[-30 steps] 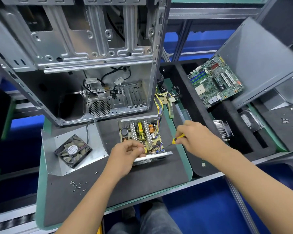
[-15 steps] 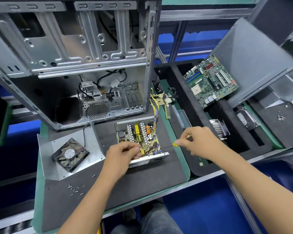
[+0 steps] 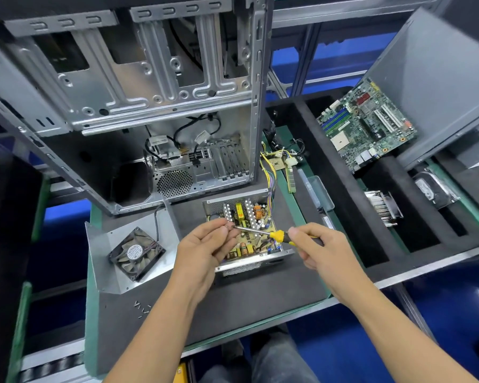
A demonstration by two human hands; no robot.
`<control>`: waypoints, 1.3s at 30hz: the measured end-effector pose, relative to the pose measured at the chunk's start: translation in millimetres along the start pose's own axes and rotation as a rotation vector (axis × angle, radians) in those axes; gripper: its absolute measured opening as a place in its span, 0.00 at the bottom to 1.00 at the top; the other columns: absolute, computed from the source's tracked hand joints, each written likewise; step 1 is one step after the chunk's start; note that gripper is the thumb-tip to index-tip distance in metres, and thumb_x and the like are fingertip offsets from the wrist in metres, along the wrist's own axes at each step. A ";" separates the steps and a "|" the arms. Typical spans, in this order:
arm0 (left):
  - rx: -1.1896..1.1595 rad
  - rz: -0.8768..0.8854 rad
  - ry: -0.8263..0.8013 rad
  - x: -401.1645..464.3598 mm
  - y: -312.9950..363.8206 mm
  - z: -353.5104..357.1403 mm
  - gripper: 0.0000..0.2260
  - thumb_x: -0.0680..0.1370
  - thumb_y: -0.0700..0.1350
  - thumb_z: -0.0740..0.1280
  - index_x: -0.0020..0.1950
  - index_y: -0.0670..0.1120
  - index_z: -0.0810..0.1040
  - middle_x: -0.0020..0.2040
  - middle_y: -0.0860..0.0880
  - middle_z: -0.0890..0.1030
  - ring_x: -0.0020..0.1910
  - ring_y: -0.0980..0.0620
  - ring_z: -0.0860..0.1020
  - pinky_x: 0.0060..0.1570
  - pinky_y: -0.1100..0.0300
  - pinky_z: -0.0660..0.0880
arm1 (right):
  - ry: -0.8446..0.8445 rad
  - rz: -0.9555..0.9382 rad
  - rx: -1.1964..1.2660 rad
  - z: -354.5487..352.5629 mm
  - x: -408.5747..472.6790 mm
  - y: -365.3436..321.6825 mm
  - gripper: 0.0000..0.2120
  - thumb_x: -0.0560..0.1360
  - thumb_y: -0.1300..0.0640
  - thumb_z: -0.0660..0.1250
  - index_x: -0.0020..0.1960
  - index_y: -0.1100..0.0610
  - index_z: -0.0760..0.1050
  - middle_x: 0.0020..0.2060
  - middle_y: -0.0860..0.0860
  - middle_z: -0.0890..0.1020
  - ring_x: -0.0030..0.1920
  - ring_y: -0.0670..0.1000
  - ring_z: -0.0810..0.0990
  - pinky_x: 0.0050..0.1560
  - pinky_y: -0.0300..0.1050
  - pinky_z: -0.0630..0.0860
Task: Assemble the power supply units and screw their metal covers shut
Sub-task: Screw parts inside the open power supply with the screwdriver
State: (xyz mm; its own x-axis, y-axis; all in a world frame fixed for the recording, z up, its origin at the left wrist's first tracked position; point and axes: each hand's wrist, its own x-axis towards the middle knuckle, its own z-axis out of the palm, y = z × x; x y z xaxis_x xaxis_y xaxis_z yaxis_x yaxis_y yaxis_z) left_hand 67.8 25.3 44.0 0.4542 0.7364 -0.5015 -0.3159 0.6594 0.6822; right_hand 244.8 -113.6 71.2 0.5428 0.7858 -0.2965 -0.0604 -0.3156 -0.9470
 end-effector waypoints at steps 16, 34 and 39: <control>0.007 0.028 0.035 0.3 -4.4 -2.7 0.06 0.67 0.37 0.73 0.43 0.42 0.86 0.44 0.40 0.86 0.42 0.49 0.85 0.41 0.64 0.81 | -0.016 0.008 -0.109 10.8 -3.9 -9.1 0.14 0.77 0.44 0.68 0.35 0.47 0.80 0.26 0.48 0.72 0.26 0.45 0.65 0.29 0.38 0.64; 0.273 0.185 -0.074 7.2 9.7 9.0 0.08 0.68 0.41 0.75 0.46 0.45 0.87 0.44 0.36 0.85 0.47 0.42 0.85 0.46 0.61 0.81 | 0.133 0.182 0.855 29.7 12.0 -15.4 0.02 0.67 0.58 0.75 0.36 0.55 0.85 0.36 0.52 0.82 0.35 0.47 0.79 0.36 0.36 0.77; 0.414 0.227 -0.109 10.2 13.7 17.2 0.06 0.71 0.39 0.74 0.46 0.47 0.87 0.43 0.39 0.86 0.47 0.42 0.86 0.45 0.62 0.81 | 0.134 0.198 0.838 28.5 18.7 -14.9 0.03 0.69 0.56 0.75 0.38 0.55 0.83 0.39 0.55 0.82 0.37 0.49 0.81 0.37 0.39 0.79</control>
State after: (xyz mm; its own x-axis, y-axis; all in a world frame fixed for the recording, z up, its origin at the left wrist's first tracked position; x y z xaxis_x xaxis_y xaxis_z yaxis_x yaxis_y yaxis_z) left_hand 82.4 39.2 57.4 0.5036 0.8199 -0.2724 -0.0687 0.3523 0.9334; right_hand 232.0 -79.0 76.2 0.5479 0.6719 -0.4984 -0.7321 0.0969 -0.6742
